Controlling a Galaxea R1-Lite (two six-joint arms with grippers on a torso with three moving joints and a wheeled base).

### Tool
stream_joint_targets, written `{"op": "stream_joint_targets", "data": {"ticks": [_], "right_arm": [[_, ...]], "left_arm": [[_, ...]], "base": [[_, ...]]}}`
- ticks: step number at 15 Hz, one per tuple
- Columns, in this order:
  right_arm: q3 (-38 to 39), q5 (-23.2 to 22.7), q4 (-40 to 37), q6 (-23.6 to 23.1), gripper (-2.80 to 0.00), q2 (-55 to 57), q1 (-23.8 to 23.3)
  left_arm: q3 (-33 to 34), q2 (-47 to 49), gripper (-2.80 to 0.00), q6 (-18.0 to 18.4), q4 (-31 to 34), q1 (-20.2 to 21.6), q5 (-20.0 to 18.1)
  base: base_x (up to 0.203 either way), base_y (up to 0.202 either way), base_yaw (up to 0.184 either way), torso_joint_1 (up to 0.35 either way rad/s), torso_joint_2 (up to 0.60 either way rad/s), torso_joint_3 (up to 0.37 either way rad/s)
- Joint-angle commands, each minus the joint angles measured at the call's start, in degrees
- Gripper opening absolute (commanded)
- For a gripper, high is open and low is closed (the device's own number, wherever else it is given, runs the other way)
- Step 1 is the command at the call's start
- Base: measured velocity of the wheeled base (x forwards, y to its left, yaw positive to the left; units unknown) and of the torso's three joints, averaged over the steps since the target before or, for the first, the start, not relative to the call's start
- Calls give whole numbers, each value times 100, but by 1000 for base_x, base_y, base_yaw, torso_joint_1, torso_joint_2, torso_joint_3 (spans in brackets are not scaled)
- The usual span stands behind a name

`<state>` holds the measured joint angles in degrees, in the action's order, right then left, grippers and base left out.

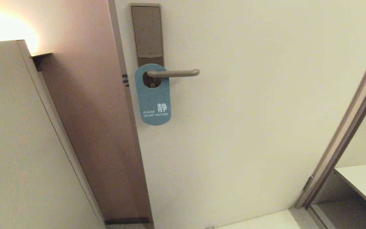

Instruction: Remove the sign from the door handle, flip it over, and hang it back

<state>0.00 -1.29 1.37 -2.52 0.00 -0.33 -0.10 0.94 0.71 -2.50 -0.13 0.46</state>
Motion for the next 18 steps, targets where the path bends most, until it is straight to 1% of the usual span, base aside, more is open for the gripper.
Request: {"op": "stream_joint_targets", "data": {"ticks": [1,2,3,6,8,10,18], "right_arm": [[0,-3,4,-3,-280,9,-2],[0,-3,4,-3,-280,9,-2],[0,-9,4,-3,-280,9,-2],[0,-11,4,-3,-280,9,-2],[0,-3,4,-3,-280,9,-2],[0,-11,4,-3,-280,9,-2],[0,-4,4,-3,-280,9,-2]], "left_arm": [[10,-92,-280,126,156,-4,-4],[10,-93,-280,275,247,-4,-10],[10,-92,-280,340,232,-4,-2],[10,-90,-280,384,223,-4,-74],[10,-94,-280,367,223,-4,-81],[10,-94,-280,272,223,-4,-62],[10,-94,-280,245,223,-4,-55]], "base": [[0,0,0,0,0,0],[0,0,0,0,0,0],[0,0,0,0,0,0],[0,0,0,0,0,0],[0,0,0,0,0,0],[0,0,0,0,0,0],[0,0,0,0,0,0]]}}
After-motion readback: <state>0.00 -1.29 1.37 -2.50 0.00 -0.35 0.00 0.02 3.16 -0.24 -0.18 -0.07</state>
